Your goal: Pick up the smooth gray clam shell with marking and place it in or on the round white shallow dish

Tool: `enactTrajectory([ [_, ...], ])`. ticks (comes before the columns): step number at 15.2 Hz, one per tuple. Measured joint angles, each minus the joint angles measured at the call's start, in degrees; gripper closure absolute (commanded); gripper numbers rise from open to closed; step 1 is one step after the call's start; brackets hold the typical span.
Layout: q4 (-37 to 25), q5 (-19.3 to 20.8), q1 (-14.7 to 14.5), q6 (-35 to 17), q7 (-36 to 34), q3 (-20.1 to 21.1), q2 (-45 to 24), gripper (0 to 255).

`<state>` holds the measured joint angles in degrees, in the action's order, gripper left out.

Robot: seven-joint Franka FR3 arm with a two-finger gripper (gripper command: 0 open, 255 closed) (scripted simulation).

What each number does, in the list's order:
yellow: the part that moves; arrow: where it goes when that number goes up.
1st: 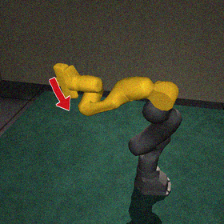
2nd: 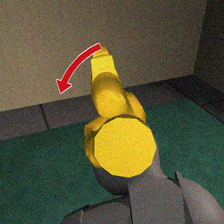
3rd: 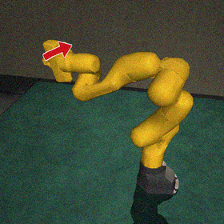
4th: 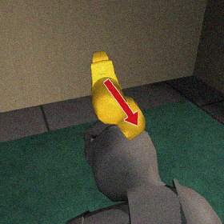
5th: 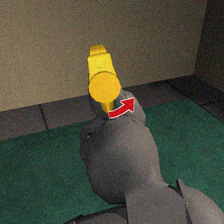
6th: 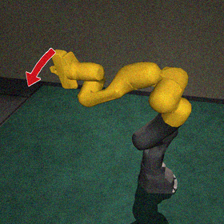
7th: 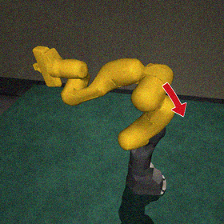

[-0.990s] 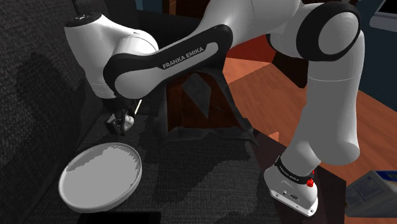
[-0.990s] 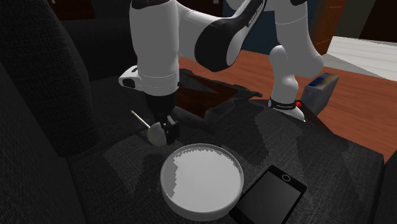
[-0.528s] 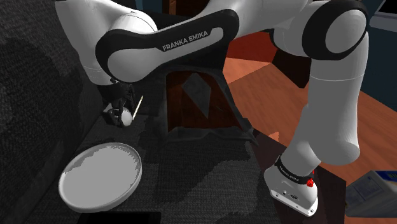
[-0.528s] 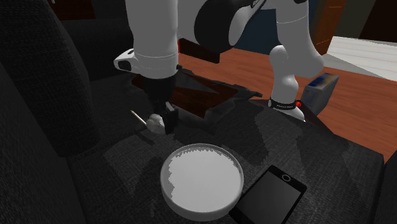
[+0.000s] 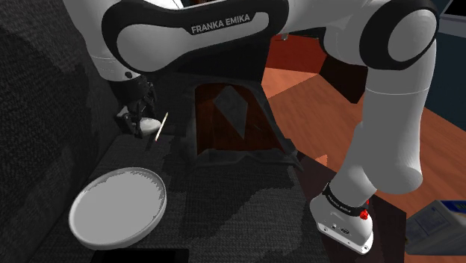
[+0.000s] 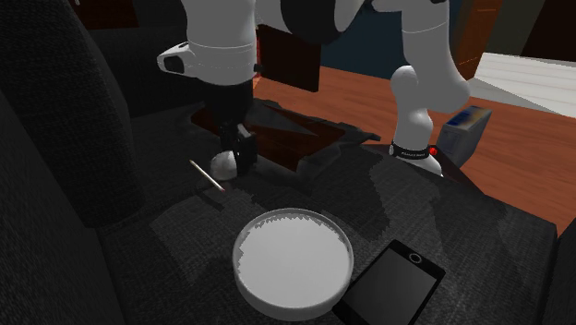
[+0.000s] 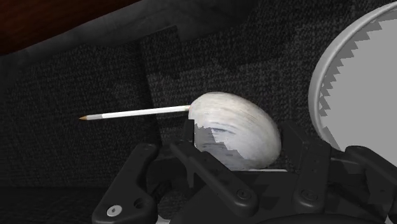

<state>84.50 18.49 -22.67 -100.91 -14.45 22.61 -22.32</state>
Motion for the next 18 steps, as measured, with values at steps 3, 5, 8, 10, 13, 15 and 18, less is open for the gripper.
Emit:
enactTrajectory([
  [3, -0.9, -0.1, -1.2, 1.3, -1.3, 0.5, 0.1, 255],
  [5, -0.7, -0.1, -2.5, 1.7, -3.2, 1.1, 0.3, 255],
  [8, -0.3, 0.0, -5.0, 2.1, -6.8, 2.3, 0.4, 255],
  [10, -1.5, 0.1, -7.1, 3.3, -9.2, 3.0, -0.2, 255],
  [13, -4.4, 0.8, -10.3, 5.2, -12.6, 3.9, -2.1, 255],
  [15, -5.0, 1.0, -11.9, 5.6, -14.7, 4.4, -2.6, 255],
  [18, -3.8, 1.2, -12.4, 4.3, -15.8, 4.6, -3.0, 255],
])
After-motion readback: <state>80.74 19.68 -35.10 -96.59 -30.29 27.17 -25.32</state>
